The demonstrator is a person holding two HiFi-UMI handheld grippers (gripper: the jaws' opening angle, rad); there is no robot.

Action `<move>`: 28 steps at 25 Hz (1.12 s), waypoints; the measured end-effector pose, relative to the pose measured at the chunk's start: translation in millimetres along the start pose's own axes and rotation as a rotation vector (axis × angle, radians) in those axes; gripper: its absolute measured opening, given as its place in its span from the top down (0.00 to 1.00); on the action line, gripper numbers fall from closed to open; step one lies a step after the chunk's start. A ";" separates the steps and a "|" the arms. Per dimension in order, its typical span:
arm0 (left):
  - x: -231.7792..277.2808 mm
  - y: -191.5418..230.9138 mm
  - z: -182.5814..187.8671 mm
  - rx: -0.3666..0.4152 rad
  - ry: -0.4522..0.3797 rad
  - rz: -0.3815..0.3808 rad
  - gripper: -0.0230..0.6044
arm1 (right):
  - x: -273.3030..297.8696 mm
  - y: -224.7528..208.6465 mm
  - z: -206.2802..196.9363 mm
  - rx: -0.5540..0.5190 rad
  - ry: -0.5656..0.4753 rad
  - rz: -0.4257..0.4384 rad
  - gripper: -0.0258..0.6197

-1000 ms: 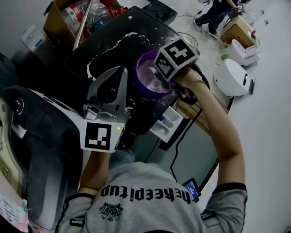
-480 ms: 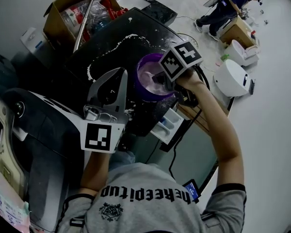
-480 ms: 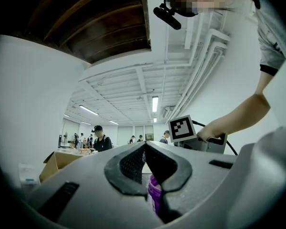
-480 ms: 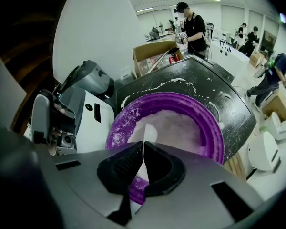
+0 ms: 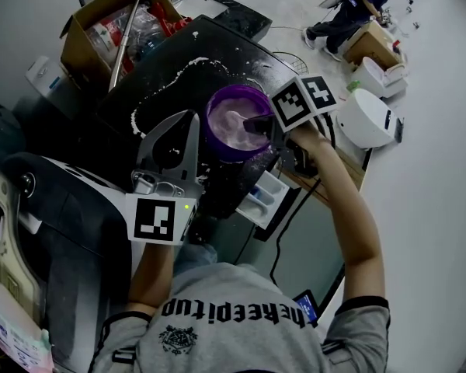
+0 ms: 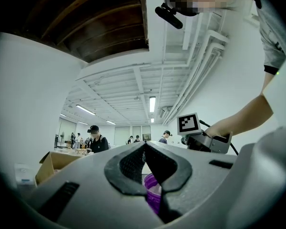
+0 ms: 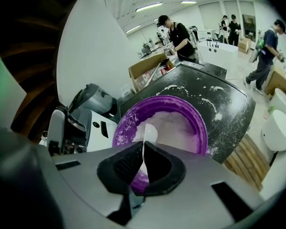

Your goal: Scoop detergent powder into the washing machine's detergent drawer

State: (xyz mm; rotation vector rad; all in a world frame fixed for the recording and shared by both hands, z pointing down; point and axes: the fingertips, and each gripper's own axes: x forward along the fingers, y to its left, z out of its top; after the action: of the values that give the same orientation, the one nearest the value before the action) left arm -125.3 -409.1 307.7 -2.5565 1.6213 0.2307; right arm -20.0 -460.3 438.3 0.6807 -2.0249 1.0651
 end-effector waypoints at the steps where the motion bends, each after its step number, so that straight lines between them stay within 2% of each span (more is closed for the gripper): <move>1: 0.4 -2.2 0.9 0.001 -0.001 -0.003 0.96 | -3.6 0.2 -1.2 0.018 -0.023 0.013 0.95; 7: 1.1 -18.0 5.6 0.007 -0.009 -0.028 0.96 | -23.6 7.1 -12.9 0.059 -0.148 0.083 0.95; 12: 0.6 -34.9 10.4 0.009 -0.014 -0.054 0.96 | -39.2 11.8 -23.9 0.057 -0.236 0.095 0.95; 20: -8.6 -55.0 12.2 0.022 -0.007 -0.078 0.96 | -56.9 15.5 -40.8 0.145 -0.341 0.150 0.95; 28: -24.7 -74.8 15.4 0.034 -0.002 -0.098 0.96 | -83.9 21.5 -57.3 0.181 -0.454 0.166 0.95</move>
State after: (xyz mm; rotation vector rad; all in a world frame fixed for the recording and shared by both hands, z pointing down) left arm -69.1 -352.7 297.6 -2.6002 1.4815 0.1950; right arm 34.4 -391.1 383.2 0.9271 -2.4229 1.2917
